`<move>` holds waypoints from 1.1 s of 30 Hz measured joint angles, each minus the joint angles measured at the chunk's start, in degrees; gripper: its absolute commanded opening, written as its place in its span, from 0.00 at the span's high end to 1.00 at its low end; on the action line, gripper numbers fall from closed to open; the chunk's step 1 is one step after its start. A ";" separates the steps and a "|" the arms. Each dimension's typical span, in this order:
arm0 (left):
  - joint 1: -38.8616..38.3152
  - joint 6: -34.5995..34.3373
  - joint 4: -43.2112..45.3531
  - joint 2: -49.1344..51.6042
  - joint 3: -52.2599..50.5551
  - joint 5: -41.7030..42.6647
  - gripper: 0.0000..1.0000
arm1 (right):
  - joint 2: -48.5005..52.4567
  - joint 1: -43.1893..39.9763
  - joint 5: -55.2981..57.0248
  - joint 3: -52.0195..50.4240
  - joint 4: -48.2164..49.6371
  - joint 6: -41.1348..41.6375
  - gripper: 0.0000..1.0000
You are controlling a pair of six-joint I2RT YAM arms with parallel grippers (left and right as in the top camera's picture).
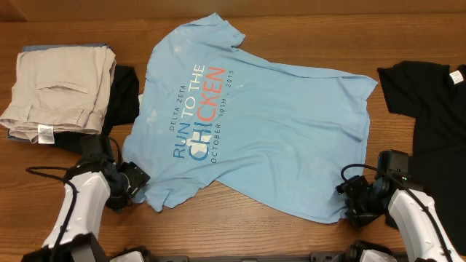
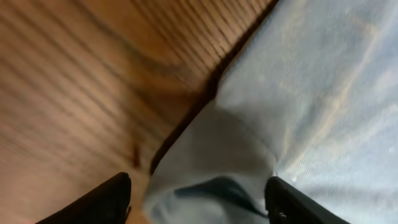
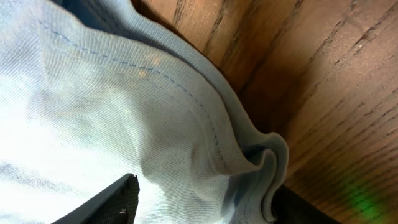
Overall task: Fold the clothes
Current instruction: 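Lift the hem with both grippers and fold it up toward the collar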
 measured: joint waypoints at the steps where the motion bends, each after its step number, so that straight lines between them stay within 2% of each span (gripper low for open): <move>1: 0.00 -0.09 0.28 0.87 -0.24 0.48 0.49 | 0.00 0.00 -0.04 0.00 0.00 0.00 0.35; 2: 0.00 -0.20 0.35 1.64 -0.52 0.76 0.57 | 0.00 0.00 -0.04 0.00 -0.02 -0.07 0.35; 4: 0.00 -0.35 0.17 1.95 -0.57 1.14 0.58 | 0.00 0.00 -0.04 0.00 -0.07 -0.04 0.39; 5: 0.00 -0.20 -0.13 1.95 -0.57 1.18 0.65 | 0.00 0.00 -0.07 0.00 -0.07 -0.07 0.41; 6: 0.00 -0.20 -0.35 1.95 -0.57 1.18 0.81 | 0.00 0.00 -0.09 0.00 -0.09 -0.17 0.45; 7: 0.00 -0.22 -0.72 1.95 -0.57 1.18 0.96 | 0.00 0.00 -0.07 0.00 0.02 -0.44 0.52; 8: 0.00 -0.15 -0.92 1.95 -0.57 1.33 0.96 | 0.02 0.00 -0.09 0.00 0.13 -0.48 0.59; 10: 0.00 -0.13 -1.40 1.95 -0.57 1.42 0.96 | 0.07 0.00 -0.02 0.00 0.24 -0.63 0.92; 11: 0.00 0.07 -1.62 1.95 -0.57 1.46 0.96 | 0.07 0.00 -0.09 0.00 0.22 -0.70 0.96; 15: 0.00 3.28 -5.64 2.05 0.72 1.60 0.96 | 0.11 0.00 -0.46 0.00 -0.57 -0.87 0.96; 19: 0.00 6.54 -11.34 2.19 9.33 1.60 0.96 | 0.24 0.00 -0.55 3.37 -4.59 -1.97 0.96; 28: 0.00 7.63 -14.82 2.21 13.77 2.03 0.96 | 0.33 0.00 2.08 13.75 -9.25 -4.96 0.96; 33: 0.00 7.63 -16.90 2.21 16.24 3.15 0.96 | 0.33 0.00 3.02 15.17 -9.22 -5.38 0.96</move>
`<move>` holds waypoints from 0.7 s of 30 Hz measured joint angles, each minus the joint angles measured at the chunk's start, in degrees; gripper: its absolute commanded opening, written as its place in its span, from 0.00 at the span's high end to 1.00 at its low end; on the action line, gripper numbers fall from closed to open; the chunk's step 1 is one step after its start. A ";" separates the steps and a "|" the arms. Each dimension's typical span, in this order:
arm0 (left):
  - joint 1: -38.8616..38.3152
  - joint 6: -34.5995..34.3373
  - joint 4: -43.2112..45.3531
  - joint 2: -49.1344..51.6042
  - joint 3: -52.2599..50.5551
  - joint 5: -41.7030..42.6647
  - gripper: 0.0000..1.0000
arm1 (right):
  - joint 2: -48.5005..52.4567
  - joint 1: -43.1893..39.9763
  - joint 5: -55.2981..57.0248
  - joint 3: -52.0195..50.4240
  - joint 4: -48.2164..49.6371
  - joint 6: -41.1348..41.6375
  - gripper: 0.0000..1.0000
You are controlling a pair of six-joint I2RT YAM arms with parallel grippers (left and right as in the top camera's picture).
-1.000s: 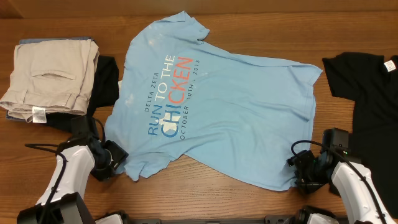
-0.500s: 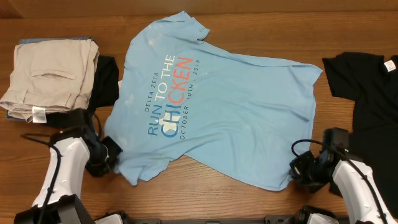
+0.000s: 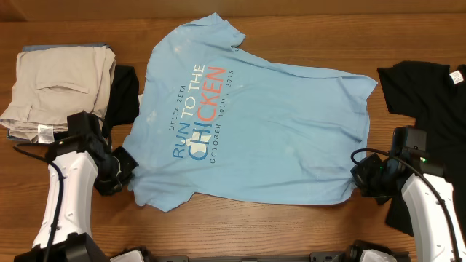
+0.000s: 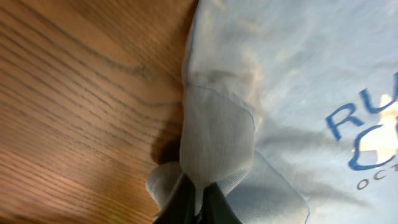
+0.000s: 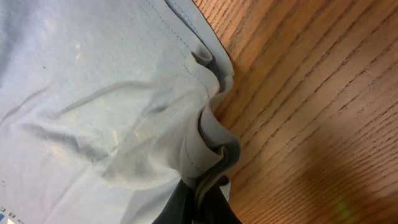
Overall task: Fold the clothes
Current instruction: 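Lift the hem with both grippers and fold it up toward the collar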
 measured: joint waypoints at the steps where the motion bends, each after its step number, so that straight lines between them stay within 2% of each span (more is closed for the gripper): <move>1: 0.00 0.00 -0.22 0.00 0.81 0.02 0.96 | 0.00 0.00 0.09 0.20 0.00 0.00 0.96; 7: -0.07 -0.02 0.72 0.00 5.46 2.36 0.96 | 3.50 0.02 -0.02 6.58 1.29 0.00 0.96; 14: -4.87 -1.97 14.93 0.00 6.69 4.35 0.96 | 13.94 0.02 -3.10 10.43 9.20 0.02 0.96; 21: -7.54 -4.68 25.57 0.00 7.13 4.70 0.96 | 14.71 0.02 -1.51 14.43 14.40 0.02 0.96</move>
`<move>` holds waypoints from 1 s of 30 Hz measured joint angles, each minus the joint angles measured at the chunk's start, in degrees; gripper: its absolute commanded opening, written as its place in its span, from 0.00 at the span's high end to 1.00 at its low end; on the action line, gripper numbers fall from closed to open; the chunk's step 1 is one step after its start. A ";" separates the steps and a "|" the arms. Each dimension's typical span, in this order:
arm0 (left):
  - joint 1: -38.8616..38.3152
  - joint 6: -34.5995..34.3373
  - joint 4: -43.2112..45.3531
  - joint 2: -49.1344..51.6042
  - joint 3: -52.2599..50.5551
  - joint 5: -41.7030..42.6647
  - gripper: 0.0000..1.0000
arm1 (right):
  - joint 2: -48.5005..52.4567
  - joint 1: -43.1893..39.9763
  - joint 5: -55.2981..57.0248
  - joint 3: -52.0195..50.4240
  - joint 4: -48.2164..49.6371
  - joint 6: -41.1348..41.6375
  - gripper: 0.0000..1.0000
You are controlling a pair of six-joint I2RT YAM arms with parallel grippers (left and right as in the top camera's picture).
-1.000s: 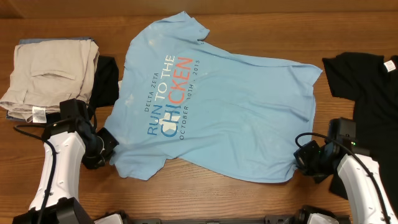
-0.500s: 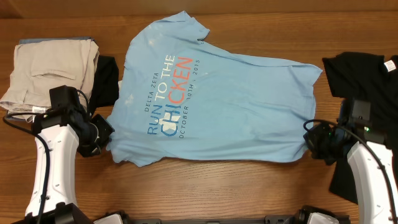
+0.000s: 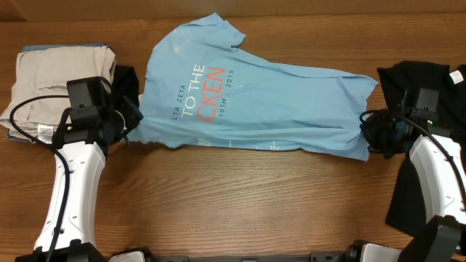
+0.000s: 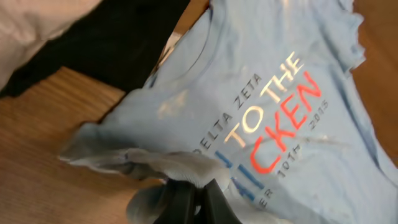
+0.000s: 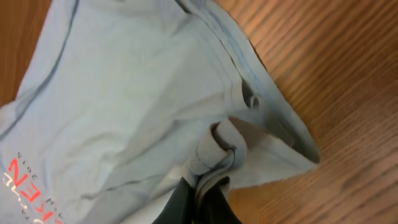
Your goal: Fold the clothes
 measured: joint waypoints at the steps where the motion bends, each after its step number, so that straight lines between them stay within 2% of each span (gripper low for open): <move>1: -0.04 0.00 1.25 0.00 0.15 -0.02 0.96 | 0.37 0.00 0.13 0.00 0.72 0.02 0.96; 5: -2.67 0.07 7.80 3.21 0.61 -0.07 0.96 | 3.30 0.02 0.59 0.00 3.32 0.02 0.96; 9: -6.73 0.39 18.99 10.56 0.63 -0.02 0.96 | 3.74 0.02 1.88 0.00 3.93 0.02 0.96; 12: -9.27 2.86 25.29 12.44 0.70 -0.02 0.96 | 3.78 0.02 4.17 0.00 4.50 0.04 0.96; 15: -10.64 4.94 27.19 13.62 0.70 -0.02 0.96 | 3.82 0.02 5.14 0.00 6.75 0.02 0.96; 18: -11.08 6.62 27.91 16.22 0.70 -0.02 0.88 | 3.87 0.02 5.31 0.00 7.30 0.02 0.96; 30: -11.19 7.69 30.49 18.64 0.70 -1.57 0.87 | 5.81 0.02 5.75 0.00 10.12 0.00 0.96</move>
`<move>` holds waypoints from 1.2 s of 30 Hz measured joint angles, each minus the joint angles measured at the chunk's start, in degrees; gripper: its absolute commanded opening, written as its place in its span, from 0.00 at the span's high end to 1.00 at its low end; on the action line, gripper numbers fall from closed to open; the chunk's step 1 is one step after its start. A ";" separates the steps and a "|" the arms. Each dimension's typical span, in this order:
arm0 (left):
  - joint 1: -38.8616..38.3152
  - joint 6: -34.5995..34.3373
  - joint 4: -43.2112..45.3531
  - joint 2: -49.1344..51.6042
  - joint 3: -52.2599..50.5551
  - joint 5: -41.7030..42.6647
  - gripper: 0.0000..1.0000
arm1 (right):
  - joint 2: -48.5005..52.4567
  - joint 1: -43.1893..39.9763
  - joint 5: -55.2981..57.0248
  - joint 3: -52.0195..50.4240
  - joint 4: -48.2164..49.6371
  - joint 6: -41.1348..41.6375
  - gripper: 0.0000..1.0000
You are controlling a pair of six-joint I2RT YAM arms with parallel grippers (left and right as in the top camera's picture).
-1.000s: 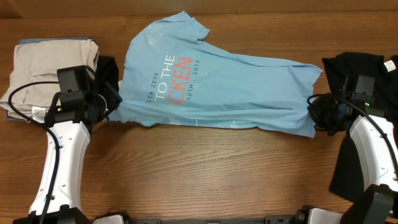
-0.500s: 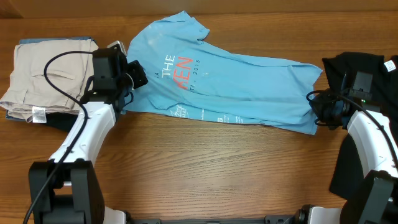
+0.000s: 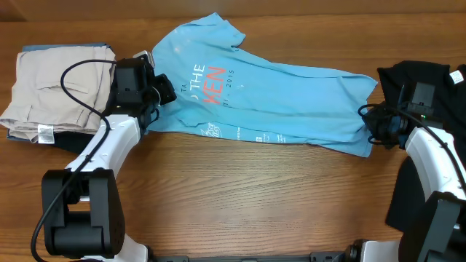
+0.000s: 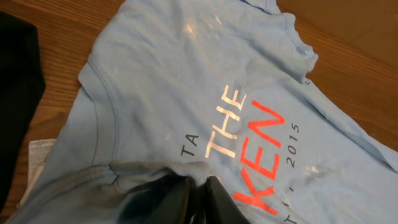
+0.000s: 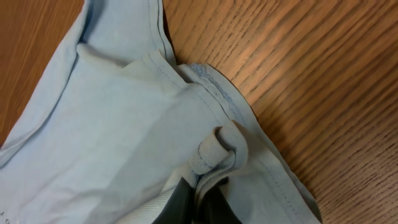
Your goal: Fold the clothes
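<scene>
A light blue T-shirt (image 3: 291,94) with a white and red print lies across the far half of the table, its near part doubled over onto the rest. My left gripper (image 3: 149,91) is shut on the shirt's edge beside the collar; in the left wrist view the gripper (image 4: 198,186) pinches a bunch of cloth above the print (image 4: 249,130). My right gripper (image 3: 373,127) is shut on the hem at the shirt's right end. In the right wrist view that gripper (image 5: 202,190) holds a rolled fold of hem (image 5: 217,149).
A folded stack of beige trousers (image 3: 58,84) sits at the far left with a black garment (image 3: 125,98) under it, close to my left arm. Another black garment (image 3: 429,87) lies at the right edge, under my right arm. Bare wooden table (image 3: 240,196) fills the near half.
My left gripper has moved farther from me and to the right with the shirt's edge, onto the chest by the collar. More print is covered. The right gripper has hardly shifted.
Both grippers stood open at the near corners of the spread-out shirt. Then each was shut on its corner. Later they held the corners halfway across, with the near part doubled over. Now the fold reaches still farther on the left.
</scene>
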 measured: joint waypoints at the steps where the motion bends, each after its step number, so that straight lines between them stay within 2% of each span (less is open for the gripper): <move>1: 0.00 0.00 0.07 0.00 0.00 -0.24 0.87 | 0.00 0.00 0.00 0.00 -0.02 0.02 0.96; 9: 0.00 0.00 0.42 0.00 0.00 -1.27 0.86 | 0.04 0.00 0.00 0.00 1.53 0.04 0.94; 11: 0.00 0.02 0.44 0.00 0.00 -1.95 0.81 | 1.14 0.00 0.00 0.00 2.54 0.00 0.51; 15: 0.02 0.24 -0.02 0.11 0.55 -2.19 0.76 | 5.49 0.00 -0.85 -0.02 7.58 -1.81 0.15; 16: 0.02 0.44 -2.75 0.13 1.79 -2.19 0.74 | 5.79 0.00 -2.89 -0.02 9.60 -4.31 0.11; 18: 0.02 1.38 -9.97 0.50 5.75 -2.32 0.73 | 5.77 0.02 -5.31 1.29 9.53 -8.87 0.12; 19: 0.02 2.16 -14.56 0.85 9.90 -2.43 0.77 | 5.75 0.00 -6.36 3.23 6.99 -10.58 0.13; 21: 0.02 3.19 -25.51 0.96 16.74 -3.08 0.77 | 5.60 -0.07 -7.39 7.15 -1.33 -11.76 0.18; 22: 0.02 3.23 -29.97 0.96 19.15 -3.96 0.76 | 5.55 -0.04 -7.52 8.41 -4.72 -11.78 0.25; 23: 0.02 3.17 -34.42 0.96 21.03 -5.07 0.75 | 5.44 -0.04 -7.69 9.33 -9.01 -11.41 0.49; 24: 0.02 3.17 -38.34 0.90 22.60 -6.62 0.73 | 5.27 -0.07 -7.80 9.55 -12.94 -10.88 0.52; 25: 0.07 2.99 -41.20 0.90 22.95 -7.82 0.72 | 5.27 -0.07 -7.87 9.57 -16.57 -9.86 0.52; 28: 0.07 2.97 -44.17 0.96 22.93 -9.03 0.72 | 5.25 0.15 -8.09 9.11 -18.56 -8.52 0.51; 31: 0.07 2.97 -44.19 0.96 22.93 -9.31 0.70 | 5.22 0.81 -8.00 4.42 -14.01 -5.29 0.44; 36: 0.07 2.97 -44.39 0.96 22.93 -9.46 0.69 | 5.25 0.81 -7.82 -1.07 -6.82 -2.08 0.46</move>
